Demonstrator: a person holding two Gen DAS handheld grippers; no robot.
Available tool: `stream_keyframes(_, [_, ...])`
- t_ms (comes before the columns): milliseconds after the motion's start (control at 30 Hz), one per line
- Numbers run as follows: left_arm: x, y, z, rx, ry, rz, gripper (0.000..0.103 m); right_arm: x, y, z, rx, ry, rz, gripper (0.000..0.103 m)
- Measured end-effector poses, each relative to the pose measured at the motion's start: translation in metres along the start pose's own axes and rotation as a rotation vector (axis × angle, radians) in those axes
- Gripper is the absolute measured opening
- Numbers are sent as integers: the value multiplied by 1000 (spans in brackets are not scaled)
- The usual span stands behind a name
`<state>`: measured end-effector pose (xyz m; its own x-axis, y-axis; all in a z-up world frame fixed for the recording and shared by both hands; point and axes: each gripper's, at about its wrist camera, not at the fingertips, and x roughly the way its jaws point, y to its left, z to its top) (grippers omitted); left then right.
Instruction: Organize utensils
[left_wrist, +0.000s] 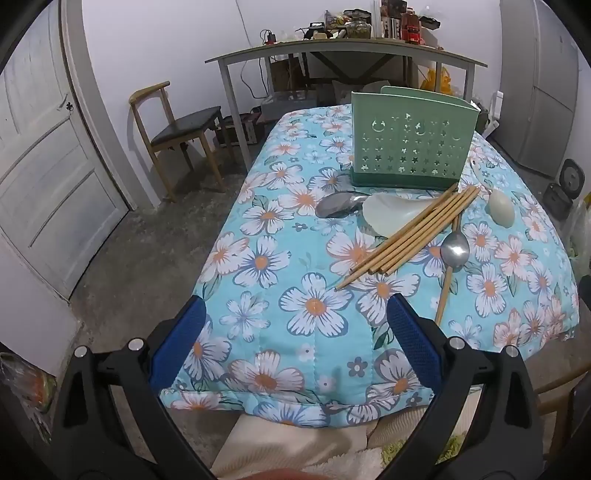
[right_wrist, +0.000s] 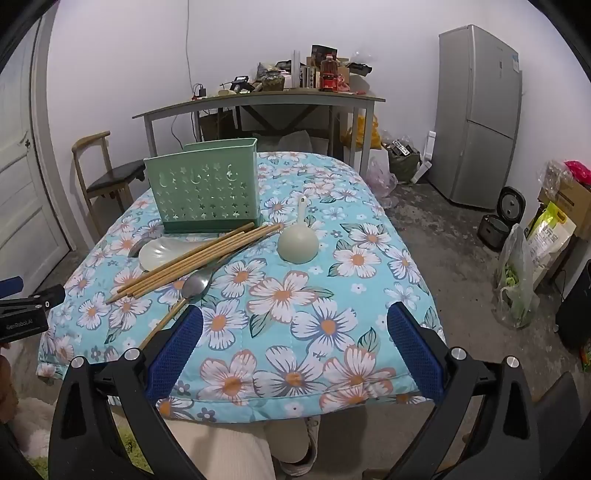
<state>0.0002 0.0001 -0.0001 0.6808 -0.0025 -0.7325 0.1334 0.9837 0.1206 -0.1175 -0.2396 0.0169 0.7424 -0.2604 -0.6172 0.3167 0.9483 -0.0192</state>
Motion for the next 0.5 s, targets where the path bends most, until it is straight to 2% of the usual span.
stream_keyframes(500, [0, 0, 0, -6, 4, -7, 95, 1, 3, 2, -5, 5, -3, 97])
